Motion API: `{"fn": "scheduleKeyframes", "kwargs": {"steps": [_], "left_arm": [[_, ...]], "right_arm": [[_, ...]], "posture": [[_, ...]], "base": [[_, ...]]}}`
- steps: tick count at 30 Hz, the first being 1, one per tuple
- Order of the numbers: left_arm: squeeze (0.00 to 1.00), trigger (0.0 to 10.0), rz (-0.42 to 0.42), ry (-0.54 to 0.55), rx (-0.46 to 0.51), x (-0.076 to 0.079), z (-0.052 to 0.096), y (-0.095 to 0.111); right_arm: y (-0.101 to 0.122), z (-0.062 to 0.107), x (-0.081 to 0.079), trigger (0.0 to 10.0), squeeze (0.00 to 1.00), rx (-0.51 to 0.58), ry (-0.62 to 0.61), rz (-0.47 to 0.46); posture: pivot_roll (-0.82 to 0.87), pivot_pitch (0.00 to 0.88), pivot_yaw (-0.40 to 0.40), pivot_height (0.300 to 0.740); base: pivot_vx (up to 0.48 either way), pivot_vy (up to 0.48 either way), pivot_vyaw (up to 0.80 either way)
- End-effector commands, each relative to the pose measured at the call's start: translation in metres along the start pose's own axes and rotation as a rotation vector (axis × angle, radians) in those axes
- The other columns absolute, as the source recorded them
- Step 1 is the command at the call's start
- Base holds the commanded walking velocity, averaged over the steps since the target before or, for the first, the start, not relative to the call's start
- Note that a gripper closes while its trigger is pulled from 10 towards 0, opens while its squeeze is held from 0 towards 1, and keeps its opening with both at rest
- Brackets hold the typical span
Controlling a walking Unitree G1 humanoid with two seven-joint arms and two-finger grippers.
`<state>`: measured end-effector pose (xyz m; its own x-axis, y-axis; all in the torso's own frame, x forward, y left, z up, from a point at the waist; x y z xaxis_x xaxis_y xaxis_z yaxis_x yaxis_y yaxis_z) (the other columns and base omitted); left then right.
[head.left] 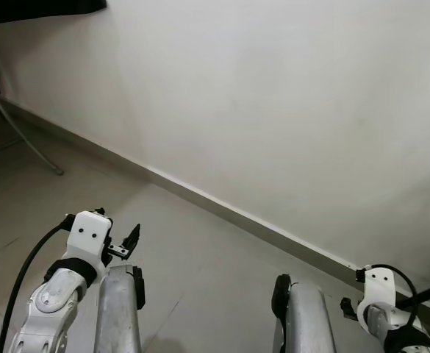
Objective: Building children table
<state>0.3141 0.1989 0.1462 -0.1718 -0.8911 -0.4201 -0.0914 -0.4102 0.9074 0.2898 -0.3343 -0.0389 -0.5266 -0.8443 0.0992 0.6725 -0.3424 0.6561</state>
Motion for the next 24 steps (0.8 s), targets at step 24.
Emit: {"fn": "scheduleKeyframes", "kwargs": {"steps": [24], "left_arm": [[0.00, 10.0, -0.109, -0.058, -0.199, -0.036, 0.073, -0.016]], "right_arm": [[-0.054, -0.002, 0.035, 10.0, 0.00, -0.112, -0.117, 0.156]], "posture": [[0.15, 0.075, -0.027, 0.300]], "base": [[0.000, 0.000, 0.00]]}}
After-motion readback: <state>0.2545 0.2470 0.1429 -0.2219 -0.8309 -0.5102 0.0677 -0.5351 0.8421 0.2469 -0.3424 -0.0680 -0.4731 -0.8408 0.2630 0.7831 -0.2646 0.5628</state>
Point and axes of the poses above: a point about 5 cm out from each wrist's last joint towards the gripper, its own z axis pointing back from the gripper into the wrist, its own y axis along the axis of the wrist's last joint, x = y × z, the point moved 6 cm from there along -z, pointing out of the wrist towards the gripper, and after that the axes turned 10 degrees about -z, right-handed, at the moved point
